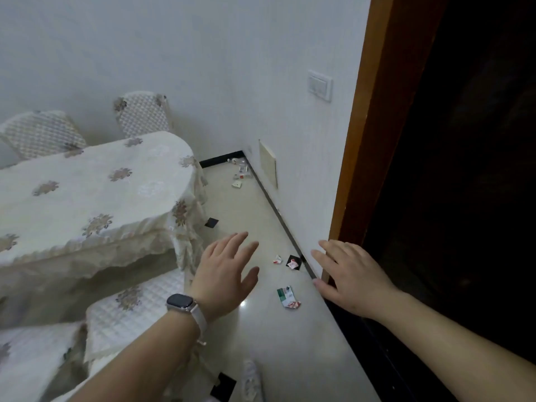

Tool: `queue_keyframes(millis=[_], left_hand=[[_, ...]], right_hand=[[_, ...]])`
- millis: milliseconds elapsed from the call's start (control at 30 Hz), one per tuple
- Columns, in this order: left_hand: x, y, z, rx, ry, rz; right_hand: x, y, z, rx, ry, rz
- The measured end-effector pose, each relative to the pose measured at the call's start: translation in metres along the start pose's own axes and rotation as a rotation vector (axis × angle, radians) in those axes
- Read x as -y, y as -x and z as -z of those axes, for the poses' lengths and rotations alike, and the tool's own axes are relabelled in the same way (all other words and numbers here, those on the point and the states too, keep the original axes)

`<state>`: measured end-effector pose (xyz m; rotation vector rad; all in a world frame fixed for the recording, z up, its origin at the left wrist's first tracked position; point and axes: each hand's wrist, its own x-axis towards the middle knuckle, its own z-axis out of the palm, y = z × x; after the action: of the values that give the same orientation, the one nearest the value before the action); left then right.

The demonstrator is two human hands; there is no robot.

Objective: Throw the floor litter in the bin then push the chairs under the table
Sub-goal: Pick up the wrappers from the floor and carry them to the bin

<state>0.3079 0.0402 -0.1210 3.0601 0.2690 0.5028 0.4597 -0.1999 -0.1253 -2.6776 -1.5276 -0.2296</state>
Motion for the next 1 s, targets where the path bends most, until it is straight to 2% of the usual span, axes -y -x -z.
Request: queue_keyframes(millis=[400,533,767,1000], left_hand=[[0.135,-0.131,-0.105,0.139,0.185,0.066],[0.166,-0.161,-0.132,0.181,0.213,0.055],[0.184,-0.211,-0.177,0.225,0.256,0.084],[0.178,-0.264,-0.242,0.304,0.195,0.200]], right_hand=[[-0.019,-0.162,-0.060,0.226,0.009,-0.089],[-0.022,-0.210,-0.078,0.232,0.000,-0.117],[-0.059,-0.273,-0.117,0.260,-0.058,-0.120],[-0.123,-0.339,-0.195,0.287,-0.200,-0.020]])
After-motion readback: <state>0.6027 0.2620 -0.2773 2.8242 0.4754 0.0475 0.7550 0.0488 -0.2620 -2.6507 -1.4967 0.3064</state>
